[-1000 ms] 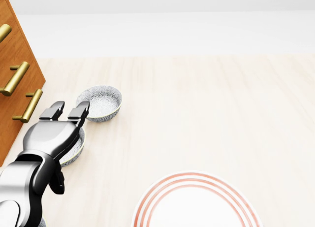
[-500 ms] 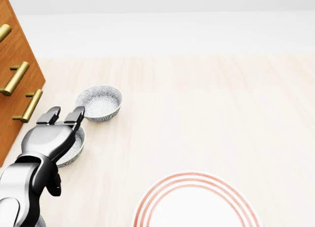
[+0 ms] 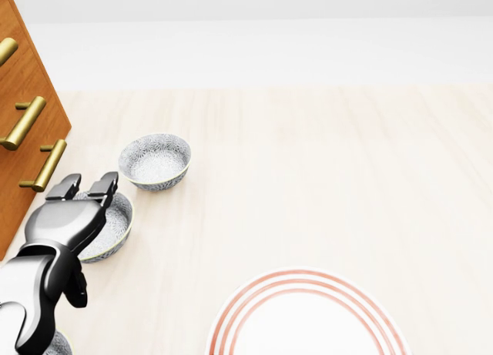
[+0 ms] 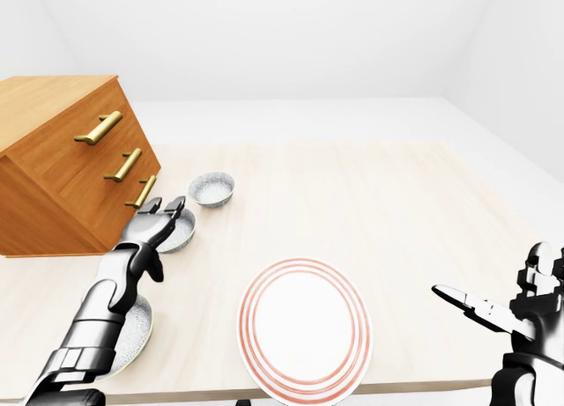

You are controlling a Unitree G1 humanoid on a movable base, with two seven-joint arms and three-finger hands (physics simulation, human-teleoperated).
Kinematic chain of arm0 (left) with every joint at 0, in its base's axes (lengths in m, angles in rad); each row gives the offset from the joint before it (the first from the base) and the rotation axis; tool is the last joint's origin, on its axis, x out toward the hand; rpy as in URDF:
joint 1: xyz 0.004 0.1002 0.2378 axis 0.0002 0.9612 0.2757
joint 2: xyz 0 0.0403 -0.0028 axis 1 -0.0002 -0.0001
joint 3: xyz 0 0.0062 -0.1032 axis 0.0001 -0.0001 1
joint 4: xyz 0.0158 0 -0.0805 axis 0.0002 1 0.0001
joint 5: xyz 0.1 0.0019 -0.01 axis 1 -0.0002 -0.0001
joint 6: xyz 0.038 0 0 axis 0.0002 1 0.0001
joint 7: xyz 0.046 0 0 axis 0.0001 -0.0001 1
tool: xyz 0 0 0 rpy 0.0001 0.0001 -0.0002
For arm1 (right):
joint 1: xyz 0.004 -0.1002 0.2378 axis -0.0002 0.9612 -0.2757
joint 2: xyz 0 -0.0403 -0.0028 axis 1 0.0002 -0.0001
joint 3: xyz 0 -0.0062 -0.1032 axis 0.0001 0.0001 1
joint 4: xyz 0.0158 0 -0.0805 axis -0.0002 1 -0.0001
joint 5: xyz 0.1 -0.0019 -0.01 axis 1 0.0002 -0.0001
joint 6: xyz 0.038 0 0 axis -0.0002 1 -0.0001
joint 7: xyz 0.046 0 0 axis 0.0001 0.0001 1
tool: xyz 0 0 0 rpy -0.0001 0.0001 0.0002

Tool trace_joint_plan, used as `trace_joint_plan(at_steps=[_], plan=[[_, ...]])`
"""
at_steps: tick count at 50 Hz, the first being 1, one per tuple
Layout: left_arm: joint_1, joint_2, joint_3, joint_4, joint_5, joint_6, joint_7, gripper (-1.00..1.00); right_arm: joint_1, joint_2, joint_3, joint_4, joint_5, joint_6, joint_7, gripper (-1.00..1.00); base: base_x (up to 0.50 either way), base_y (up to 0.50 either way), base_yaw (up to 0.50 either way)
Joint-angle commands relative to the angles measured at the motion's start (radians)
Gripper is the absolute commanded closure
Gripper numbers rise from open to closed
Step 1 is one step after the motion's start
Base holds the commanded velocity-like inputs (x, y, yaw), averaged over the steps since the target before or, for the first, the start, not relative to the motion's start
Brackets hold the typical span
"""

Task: Put the bowl in the middle on the plate.

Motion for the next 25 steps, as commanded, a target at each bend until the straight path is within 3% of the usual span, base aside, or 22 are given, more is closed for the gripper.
trace_joint_plan(at_steps=[1, 8, 12, 15, 21, 25], plan=[[-0.033, 0.009, -0.010, 0.090, -0.016, 0.003, 0.050, -1.00, 0.002, 0.003, 0.002, -0.009, 0.000, 0.000, 0.005, -1.00, 0.00, 0.00, 0.00], [-0.048, 0.010, -0.022, 0.188, -0.026, 0.014, 0.117, -1.00, 0.000, 0.004, 0.002, 0.000, -0.003, 0.000, 0.006, -1.00, 0.00, 0.00, 0.00], [-0.025, 0.004, -0.041, 0.211, -0.019, 0.006, 0.135, -1.00, 0.011, 0.009, -0.005, -0.024, 0.012, 0.000, 0.012, -1.00, 0.00, 0.00, 0.00], [-0.065, 0.003, -0.046, 0.277, -0.020, 0.001, 0.171, -1.00, 0.004, 0.006, -0.005, 0.002, 0.006, 0.000, 0.014, -1.00, 0.00, 0.00, 0.00], [-0.114, 0.008, -0.048, 0.263, -0.021, 0.023, 0.123, -1.00, 0.004, 0.005, -0.006, 0.005, 0.003, 0.000, 0.001, -1.00, 0.00, 0.00, 0.00], [-0.128, 0.010, -0.051, 0.302, -0.019, 0.015, 0.141, -1.00, 0.008, 0.009, -0.007, -0.008, 0.003, 0.000, 0.000, -1.00, 0.00, 0.00, 0.00]])
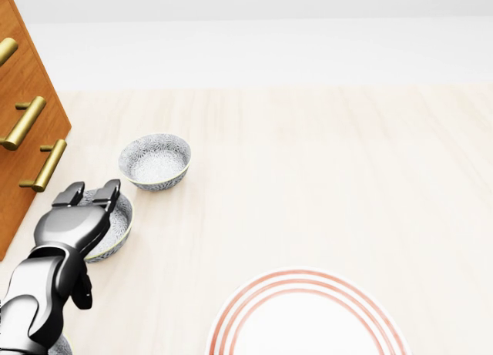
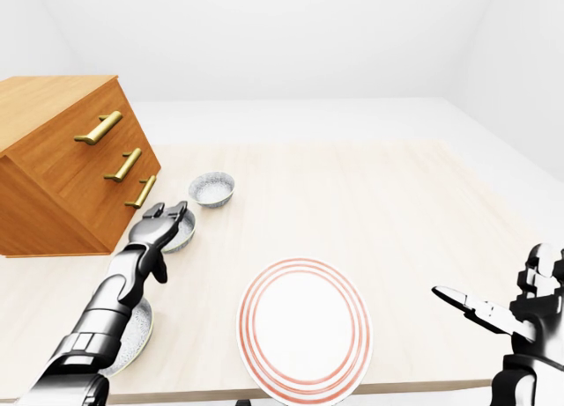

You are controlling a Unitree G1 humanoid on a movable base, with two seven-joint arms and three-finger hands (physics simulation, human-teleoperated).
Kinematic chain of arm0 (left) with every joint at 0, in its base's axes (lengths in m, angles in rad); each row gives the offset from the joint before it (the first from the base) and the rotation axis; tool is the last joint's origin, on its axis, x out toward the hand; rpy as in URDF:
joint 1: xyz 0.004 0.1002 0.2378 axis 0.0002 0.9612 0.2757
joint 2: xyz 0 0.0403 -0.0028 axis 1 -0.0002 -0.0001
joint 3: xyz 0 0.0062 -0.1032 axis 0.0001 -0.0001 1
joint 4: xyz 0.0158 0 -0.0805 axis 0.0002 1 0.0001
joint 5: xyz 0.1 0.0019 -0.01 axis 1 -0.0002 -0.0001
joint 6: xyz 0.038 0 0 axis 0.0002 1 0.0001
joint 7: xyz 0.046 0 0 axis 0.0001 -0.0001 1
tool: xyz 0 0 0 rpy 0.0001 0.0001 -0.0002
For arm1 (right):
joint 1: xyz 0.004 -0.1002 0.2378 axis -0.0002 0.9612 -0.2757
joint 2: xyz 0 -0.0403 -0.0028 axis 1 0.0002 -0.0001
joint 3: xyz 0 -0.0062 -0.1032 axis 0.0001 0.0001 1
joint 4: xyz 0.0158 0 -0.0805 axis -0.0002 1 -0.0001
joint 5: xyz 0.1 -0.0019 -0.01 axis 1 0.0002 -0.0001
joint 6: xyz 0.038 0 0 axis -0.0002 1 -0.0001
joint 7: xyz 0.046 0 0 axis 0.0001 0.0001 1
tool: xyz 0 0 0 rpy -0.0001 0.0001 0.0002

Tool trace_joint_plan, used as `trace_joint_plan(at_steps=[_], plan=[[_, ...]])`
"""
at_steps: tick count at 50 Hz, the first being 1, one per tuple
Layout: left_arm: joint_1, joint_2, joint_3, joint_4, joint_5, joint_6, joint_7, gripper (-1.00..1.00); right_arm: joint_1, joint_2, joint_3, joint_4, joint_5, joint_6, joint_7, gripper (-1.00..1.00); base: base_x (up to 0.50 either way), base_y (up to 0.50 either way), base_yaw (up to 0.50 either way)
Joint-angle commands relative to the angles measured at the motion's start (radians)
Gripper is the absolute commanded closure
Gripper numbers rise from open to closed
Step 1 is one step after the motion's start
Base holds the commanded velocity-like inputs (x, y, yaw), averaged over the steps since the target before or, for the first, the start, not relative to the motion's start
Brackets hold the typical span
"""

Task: Put the bowl in the middle on the plate.

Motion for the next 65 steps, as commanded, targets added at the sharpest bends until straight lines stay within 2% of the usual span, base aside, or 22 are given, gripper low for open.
trace_joint_plan(at_steps=[1, 22, 38, 48, 58, 65], plan=[[-0.051, 0.006, -0.012, 0.074, 0.000, 0.002, 0.022, -1.00, 0.006, 0.005, -0.004, -0.011, 0.001, 0.000, -0.004, -1.00, 0.00, 0.00, 0.00], [-0.064, 0.005, -0.016, 0.073, 0.006, 0.002, 0.009, -1.00, 0.005, 0.012, -0.009, -0.018, -0.003, 0.000, 0.010, -1.00, 0.00, 0.00, 0.00], [-0.112, 0.012, -0.030, 0.212, -0.004, -0.008, 0.076, -1.00, 0.003, 0.007, -0.006, -0.006, -0.001, 0.000, 0.007, -1.00, 0.00, 0.00, 0.00], [-0.105, 0.013, -0.034, 0.200, 0.000, -0.001, 0.058, -1.00, 0.006, 0.008, -0.010, -0.021, 0.001, 0.000, 0.008, -1.00, 0.00, 0.00, 0.00], [-0.148, 0.016, -0.045, 0.321, -0.006, -0.012, 0.117, -1.00, 0.004, 0.002, -0.017, -0.010, 0.007, 0.000, 0.008, -1.00, 0.00, 0.00, 0.00], [-0.145, 0.015, -0.052, 0.332, -0.012, -0.009, 0.123, -1.00, 0.007, 0.007, -0.013, -0.011, 0.003, 0.000, 0.010, -1.00, 0.00, 0.00, 0.00]])
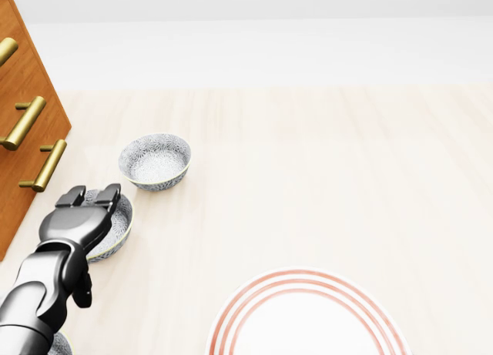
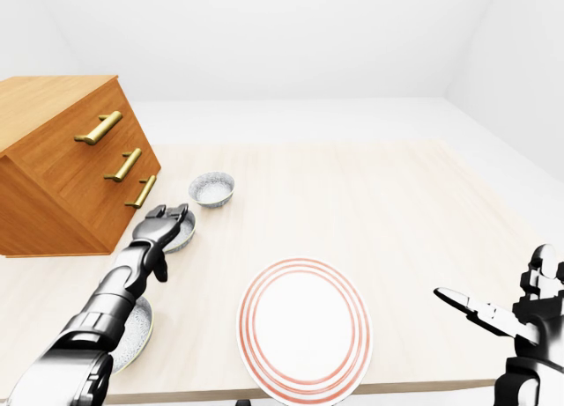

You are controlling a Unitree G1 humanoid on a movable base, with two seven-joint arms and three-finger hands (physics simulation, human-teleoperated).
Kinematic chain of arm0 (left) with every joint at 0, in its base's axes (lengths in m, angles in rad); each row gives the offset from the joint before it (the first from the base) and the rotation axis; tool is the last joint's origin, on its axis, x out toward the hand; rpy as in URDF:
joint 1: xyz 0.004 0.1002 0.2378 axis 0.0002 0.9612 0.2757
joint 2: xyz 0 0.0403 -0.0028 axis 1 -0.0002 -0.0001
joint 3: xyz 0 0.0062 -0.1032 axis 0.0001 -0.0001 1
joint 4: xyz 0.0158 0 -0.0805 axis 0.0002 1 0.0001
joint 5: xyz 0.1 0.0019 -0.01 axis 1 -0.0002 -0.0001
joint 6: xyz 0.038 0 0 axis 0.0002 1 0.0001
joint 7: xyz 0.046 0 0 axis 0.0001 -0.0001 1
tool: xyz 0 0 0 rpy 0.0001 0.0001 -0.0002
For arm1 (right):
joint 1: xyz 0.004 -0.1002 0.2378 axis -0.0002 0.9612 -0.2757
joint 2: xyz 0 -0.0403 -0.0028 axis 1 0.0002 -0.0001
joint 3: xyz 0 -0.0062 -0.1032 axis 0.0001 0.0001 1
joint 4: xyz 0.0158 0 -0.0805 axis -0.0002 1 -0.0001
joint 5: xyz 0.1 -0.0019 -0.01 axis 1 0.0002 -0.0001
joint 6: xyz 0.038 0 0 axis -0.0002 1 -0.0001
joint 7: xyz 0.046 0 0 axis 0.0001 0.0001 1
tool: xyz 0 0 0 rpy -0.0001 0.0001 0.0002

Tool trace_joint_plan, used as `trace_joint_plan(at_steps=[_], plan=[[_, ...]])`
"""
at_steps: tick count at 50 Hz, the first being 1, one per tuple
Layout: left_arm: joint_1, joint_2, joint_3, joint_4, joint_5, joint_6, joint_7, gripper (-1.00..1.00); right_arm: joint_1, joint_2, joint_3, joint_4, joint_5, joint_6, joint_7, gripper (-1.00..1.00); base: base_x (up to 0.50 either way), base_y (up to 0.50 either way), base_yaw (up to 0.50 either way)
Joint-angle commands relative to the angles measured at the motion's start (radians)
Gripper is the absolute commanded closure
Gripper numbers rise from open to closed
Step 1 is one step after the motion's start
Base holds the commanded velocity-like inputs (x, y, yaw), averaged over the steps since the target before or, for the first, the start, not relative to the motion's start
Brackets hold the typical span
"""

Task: Put the bowl in the middle on the plate.

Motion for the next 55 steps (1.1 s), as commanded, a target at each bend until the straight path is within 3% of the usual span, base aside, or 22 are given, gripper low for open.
trace_joint_plan(at_steps=[1, 9, 31, 51, 52, 53, 55], plan=[[-0.012, -0.001, -0.012, 0.056, -0.007, -0.001, 0.027, -1.00, 0.001, 0.002, 0.000, 0.007, -0.002, 0.000, 0.003, -1.00, 0.00, 0.00, 0.00], [-0.018, -0.006, -0.021, 0.108, -0.015, -0.010, 0.050, -1.00, 0.003, 0.003, -0.003, -0.011, 0.001, 0.000, 0.001, -1.00, 0.00, 0.00, 0.00], [-0.040, -0.012, -0.039, 0.174, -0.012, -0.006, 0.080, -1.00, 0.002, 0.001, -0.002, -0.004, 0.002, 0.000, 0.001, -1.00, 0.00, 0.00, 0.00], [-0.017, -0.010, -0.040, 0.129, -0.010, -0.003, 0.056, -1.00, -0.002, -0.003, 0.003, 0.011, -0.002, 0.000, -0.002, -1.00, 0.00, 0.00, 0.00], [-0.002, -0.014, -0.038, 0.101, -0.012, -0.002, 0.037, 0.41, -0.002, -0.004, 0.004, 0.016, -0.004, 0.000, -0.002, -1.00, 0.00, 0.00, 0.00], [0.005, -0.014, -0.038, 0.082, -0.009, -0.002, 0.026, 1.00, -0.002, -0.004, 0.004, 0.012, -0.003, 0.000, -0.003, -1.00, 0.00, 0.00, 0.00], [0.012, -0.014, -0.034, 0.062, -0.007, 0.001, 0.011, 1.00, -0.001, -0.004, 0.003, 0.001, -0.002, 0.000, -0.005, -1.00, 0.00, 0.00, 0.00]])
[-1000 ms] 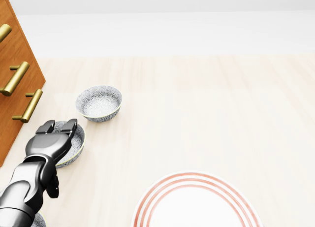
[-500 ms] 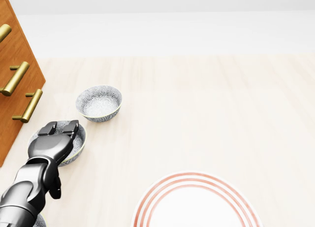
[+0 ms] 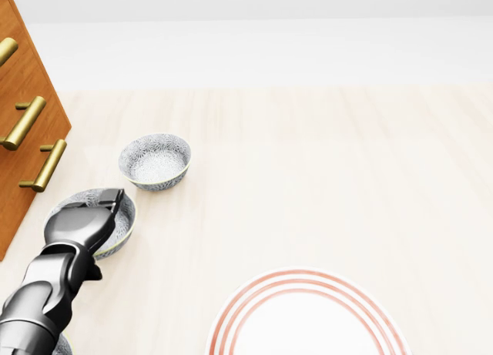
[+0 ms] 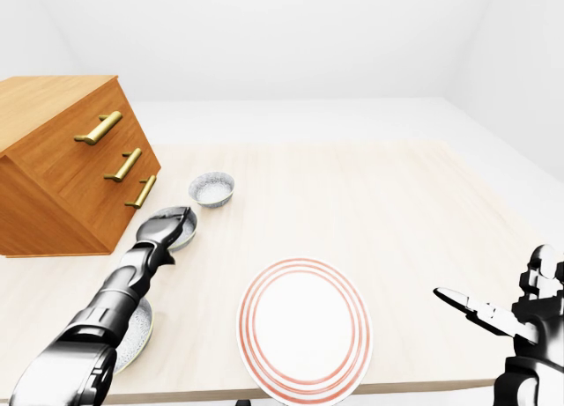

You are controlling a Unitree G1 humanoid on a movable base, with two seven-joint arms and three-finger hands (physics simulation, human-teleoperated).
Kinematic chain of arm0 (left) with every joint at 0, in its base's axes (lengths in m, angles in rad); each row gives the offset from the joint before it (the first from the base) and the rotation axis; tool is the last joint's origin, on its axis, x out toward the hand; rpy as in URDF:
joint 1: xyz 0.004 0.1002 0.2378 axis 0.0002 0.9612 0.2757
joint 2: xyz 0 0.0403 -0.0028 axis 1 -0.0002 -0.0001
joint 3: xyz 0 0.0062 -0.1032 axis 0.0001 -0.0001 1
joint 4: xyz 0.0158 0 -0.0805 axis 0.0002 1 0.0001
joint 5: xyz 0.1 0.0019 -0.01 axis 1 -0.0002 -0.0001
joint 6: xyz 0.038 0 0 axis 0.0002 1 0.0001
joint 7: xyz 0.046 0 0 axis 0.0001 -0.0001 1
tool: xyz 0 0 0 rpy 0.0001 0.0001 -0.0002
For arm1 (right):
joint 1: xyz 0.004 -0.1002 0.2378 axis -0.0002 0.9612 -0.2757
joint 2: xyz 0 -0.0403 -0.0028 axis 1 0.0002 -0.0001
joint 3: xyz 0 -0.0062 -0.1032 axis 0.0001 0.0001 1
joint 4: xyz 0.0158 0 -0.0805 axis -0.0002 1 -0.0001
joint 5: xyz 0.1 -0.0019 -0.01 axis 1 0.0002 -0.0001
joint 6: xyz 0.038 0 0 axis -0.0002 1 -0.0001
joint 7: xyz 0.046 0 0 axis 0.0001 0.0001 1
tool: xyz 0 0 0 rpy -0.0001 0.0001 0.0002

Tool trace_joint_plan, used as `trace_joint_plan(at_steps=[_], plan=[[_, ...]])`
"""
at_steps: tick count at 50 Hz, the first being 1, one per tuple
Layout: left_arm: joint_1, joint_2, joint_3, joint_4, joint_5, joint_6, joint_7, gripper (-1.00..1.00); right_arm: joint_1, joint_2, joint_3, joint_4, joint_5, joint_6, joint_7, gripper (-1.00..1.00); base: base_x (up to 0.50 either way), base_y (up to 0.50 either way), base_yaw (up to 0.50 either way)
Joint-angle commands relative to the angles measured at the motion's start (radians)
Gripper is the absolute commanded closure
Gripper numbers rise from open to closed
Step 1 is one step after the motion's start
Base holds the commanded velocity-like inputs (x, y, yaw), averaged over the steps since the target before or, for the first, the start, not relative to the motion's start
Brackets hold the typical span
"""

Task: Put the bowl in the middle on the plate.

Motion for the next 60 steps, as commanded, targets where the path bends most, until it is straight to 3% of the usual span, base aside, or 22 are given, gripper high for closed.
trace_joint_plan(at_steps=[1, 24, 32, 34, 44, 60], plan=[[0.052, -0.004, -0.009, -0.061, 0.014, 0.004, -0.088, 1.00, 0.000, 0.000, 0.001, 0.001, -0.002, 0.000, -0.001, -1.00, 0.00, 0.00, 0.00], [0.056, -0.010, -0.001, -0.063, 0.012, -0.006, -0.090, 1.00, 0.001, 0.006, -0.005, -0.014, -0.005, 0.000, 0.009, -1.00, 0.00, 0.00, 0.00], [0.093, -0.017, 0.008, -0.124, -0.006, -0.015, -0.091, 1.00, 0.001, 0.004, -0.004, -0.012, -0.007, 0.000, 0.007, -1.00, 0.00, 0.00, 0.00], [0.111, -0.021, 0.012, -0.165, -0.017, -0.023, -0.105, 1.00, 0.001, 0.004, -0.003, -0.012, -0.006, 0.000, 0.006, -1.00, 0.00, 0.00, 0.00], [0.213, -0.019, 0.061, -0.469, -0.033, -0.005, -0.261, 1.00, 0.004, 0.007, 0.000, -0.016, -0.008, 0.000, 0.005, -1.00, 0.00, 0.00, 0.00], [0.264, -0.033, 0.101, -0.723, -0.043, 0.001, -0.359, 1.00, 0.000, 0.002, 0.010, 0.006, -0.016, 0.000, 0.003, -1.00, 0.00, 0.00, 0.00]])
